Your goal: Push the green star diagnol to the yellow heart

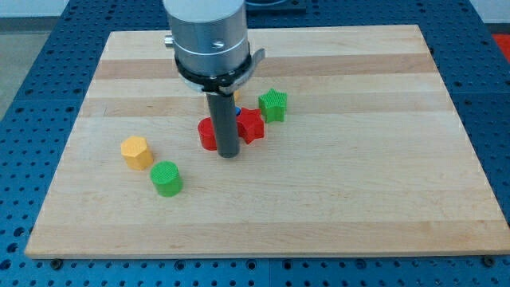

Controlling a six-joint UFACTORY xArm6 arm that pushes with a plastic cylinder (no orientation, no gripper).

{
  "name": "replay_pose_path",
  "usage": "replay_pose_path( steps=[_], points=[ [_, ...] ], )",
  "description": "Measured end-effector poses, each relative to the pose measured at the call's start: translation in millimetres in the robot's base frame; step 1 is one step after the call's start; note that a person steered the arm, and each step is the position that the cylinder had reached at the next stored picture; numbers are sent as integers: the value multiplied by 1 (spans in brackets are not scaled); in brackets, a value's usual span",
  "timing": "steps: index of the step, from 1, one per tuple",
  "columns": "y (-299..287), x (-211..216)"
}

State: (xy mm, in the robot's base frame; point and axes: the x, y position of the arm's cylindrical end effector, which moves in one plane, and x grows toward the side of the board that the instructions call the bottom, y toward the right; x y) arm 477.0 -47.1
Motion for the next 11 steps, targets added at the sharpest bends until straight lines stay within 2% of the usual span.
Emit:
replay_pose_path(
  steps=[1,2,3,4,5,6,8,10,11],
  points=[
    [46,-6],
    [65,-10],
    [71,-10],
    [71,18],
    [71,25],
    [71,-35],
    [71,-61],
    [71,-123],
    [71,-119]
  ],
)
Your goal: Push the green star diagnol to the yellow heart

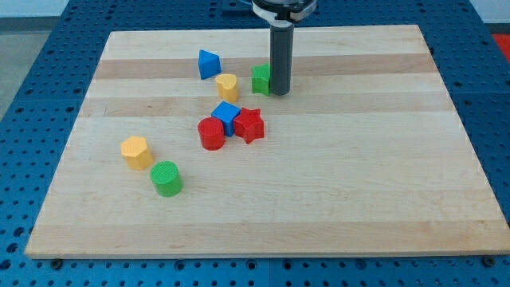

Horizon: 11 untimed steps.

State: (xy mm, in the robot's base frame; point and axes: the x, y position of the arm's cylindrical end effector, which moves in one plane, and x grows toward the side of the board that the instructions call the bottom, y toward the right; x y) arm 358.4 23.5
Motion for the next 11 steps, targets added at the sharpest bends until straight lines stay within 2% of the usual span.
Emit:
replay_pose_path(
  steps=[2,3,6,9,11],
  points=[
    [-2,73],
    [-10,70],
    [-29,4],
    [-54,-5],
    [-23,-35]
  ],
)
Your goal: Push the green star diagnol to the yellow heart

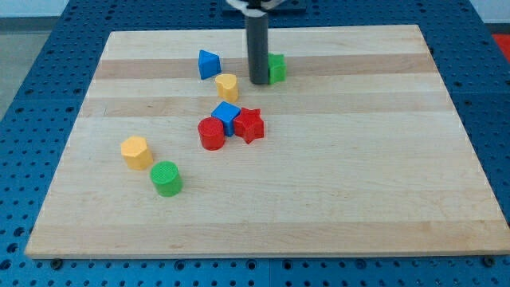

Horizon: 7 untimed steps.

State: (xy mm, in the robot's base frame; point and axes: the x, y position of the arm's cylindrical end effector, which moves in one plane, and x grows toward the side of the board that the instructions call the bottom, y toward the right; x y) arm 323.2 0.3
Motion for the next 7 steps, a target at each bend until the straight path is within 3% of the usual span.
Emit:
replay_pose_path(
  steps=[5,6,7],
  points=[
    [12,0],
    [12,34],
    [12,95]
  ],
)
